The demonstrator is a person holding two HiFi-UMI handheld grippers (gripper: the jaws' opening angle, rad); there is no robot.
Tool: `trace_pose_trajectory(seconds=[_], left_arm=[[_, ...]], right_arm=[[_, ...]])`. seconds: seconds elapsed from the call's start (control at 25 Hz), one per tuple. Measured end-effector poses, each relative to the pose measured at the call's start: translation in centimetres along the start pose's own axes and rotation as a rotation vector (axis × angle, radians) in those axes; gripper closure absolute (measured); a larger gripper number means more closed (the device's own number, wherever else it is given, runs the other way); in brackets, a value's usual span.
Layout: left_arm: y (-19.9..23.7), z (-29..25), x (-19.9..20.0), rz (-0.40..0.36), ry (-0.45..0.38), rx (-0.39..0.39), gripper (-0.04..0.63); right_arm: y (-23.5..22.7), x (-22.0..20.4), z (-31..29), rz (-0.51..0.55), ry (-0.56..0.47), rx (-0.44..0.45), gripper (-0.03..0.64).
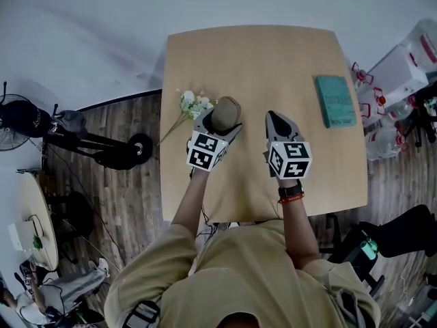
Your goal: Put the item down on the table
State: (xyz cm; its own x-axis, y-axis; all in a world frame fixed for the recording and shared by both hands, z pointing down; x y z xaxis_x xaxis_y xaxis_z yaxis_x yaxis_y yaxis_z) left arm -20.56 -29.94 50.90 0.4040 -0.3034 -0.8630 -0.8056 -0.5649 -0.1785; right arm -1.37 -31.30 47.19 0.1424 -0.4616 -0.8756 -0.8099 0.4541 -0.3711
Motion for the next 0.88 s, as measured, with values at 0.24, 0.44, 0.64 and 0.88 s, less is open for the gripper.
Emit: trace_pose_trajectory(seconds=[0.24, 0.44, 0.64, 0.88], left_arm=[[1.2, -3.1, 0.8, -0.069, 0.033, -0.042, 0.221], [1.7, -5.4, 1.4, -0.129, 0.062, -0.108, 0.221], [2.4, -7.9, 1.0, -0.209, 0.111, -0.177, 0.221], [2.2, -10.4, 0.3, -0.323, 0.168, -0.266, 0.221]], right_arm=[[-2.0, -0.1, -1.6, -0.021, 0.017, -0.003, 0.604], [-3.6, -0.3, -2.8, -0.038, 0.026, -0.019, 0.604], [-4.9, -0.4, -4.1, -0.047, 0.033, -0.032, 0.604], [-6.4, -0.5, -4.6, -0.066, 0.036, -0.053, 0.604]])
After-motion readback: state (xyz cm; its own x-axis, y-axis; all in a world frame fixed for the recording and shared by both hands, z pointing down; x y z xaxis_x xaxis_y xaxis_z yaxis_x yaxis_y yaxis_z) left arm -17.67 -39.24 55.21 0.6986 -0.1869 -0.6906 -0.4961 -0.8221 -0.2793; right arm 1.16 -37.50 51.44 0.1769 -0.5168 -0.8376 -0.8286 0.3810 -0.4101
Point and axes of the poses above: the fingertips, and each gripper's own axes: z backward along the fingers, y to its left, x out of its top, the point moved 8 cm from there along z, backward along the fingers, and after that the axes turned 11 degrees about -z, right-handed, at the moved point
